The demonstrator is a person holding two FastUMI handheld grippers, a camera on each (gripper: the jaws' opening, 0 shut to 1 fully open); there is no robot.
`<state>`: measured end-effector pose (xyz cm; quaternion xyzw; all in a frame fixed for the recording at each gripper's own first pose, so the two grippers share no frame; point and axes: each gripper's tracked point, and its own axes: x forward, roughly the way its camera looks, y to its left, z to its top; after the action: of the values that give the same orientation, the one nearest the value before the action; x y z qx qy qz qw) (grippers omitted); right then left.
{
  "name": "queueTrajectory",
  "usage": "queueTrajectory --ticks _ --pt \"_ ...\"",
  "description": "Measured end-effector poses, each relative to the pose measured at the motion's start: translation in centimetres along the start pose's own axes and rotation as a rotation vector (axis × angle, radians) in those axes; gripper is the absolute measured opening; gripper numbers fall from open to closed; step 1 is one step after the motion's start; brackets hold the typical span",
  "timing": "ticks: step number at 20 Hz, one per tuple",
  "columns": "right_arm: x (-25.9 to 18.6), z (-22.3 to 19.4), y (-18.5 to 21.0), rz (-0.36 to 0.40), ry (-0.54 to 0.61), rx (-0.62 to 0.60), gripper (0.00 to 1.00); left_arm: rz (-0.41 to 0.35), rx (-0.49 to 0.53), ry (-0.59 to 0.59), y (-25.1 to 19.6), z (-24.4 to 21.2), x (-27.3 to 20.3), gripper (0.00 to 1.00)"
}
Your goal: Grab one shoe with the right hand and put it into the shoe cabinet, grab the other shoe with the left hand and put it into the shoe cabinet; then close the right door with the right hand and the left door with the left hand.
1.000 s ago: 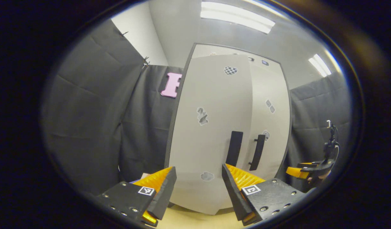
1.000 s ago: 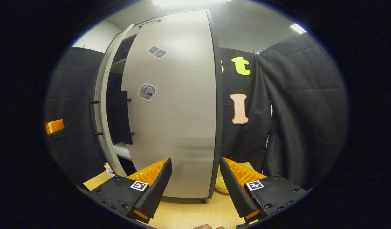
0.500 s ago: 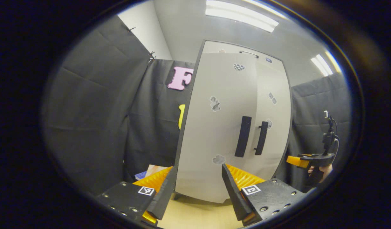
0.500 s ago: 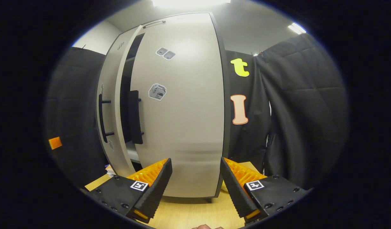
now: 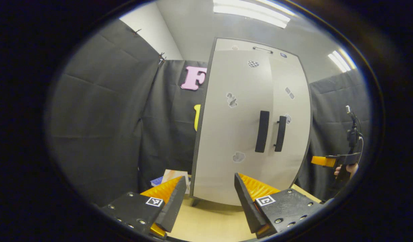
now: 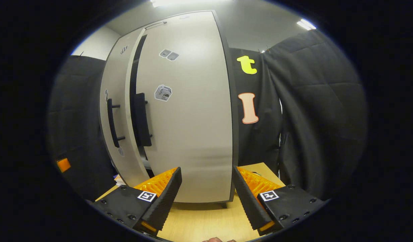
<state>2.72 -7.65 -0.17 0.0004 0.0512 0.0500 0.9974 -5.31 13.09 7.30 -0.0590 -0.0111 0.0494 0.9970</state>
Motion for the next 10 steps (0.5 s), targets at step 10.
queueTrajectory --ticks 10 --pt "-1.2 -2.3 -1.2 -0.008 0.066 -0.013 0.96 0.127 0.118 0.084 2.0 -3.2 -1.0 0.87"
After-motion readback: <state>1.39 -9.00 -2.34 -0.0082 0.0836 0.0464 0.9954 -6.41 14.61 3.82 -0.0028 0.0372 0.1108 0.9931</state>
